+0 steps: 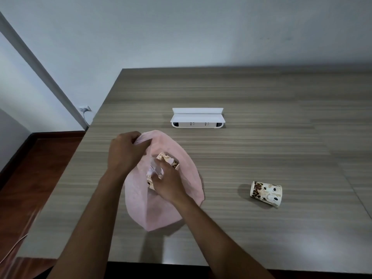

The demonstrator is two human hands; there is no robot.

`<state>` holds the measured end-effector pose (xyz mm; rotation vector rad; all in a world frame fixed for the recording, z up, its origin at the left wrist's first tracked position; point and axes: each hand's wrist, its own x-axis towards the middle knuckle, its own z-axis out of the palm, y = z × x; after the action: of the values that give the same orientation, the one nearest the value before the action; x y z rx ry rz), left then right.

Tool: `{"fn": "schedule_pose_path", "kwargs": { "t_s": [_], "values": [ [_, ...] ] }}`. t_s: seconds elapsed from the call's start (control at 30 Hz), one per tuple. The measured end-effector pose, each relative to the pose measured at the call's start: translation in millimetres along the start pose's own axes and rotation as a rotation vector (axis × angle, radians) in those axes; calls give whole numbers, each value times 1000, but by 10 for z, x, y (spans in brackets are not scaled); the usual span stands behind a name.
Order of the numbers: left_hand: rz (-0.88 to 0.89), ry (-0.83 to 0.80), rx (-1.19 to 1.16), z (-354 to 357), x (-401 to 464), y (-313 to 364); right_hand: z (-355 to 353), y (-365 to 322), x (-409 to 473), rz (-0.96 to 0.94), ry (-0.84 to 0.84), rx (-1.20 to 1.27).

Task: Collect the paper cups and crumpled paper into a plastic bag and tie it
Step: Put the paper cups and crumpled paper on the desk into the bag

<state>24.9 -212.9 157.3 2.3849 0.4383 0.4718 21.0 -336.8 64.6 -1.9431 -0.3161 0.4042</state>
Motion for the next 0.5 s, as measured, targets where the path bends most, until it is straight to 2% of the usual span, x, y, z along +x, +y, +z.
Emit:
{"fn": "schedule_pose_path", "kwargs": {
  "t_s": [0.1, 0.23, 0.37, 0.43, 0.5],
  "values": [
    [4, -21, -35, 22, -40, 15, -154, 256, -211, -19, 78, -26],
    [28, -58, -37, 114, -67, 64, -430, 509, -463, -10, 200, 73],
    [35, -99, -49, 220, -82, 171, -770, 779, -595, 9, 476, 67],
    [36, -123, -54, 281, -101, 234, -995, 1006, -599, 46, 613, -35],
    [36, -141, -59, 341, -119, 280, -1240, 1249, -619, 87, 718, -296]
  ]
}}
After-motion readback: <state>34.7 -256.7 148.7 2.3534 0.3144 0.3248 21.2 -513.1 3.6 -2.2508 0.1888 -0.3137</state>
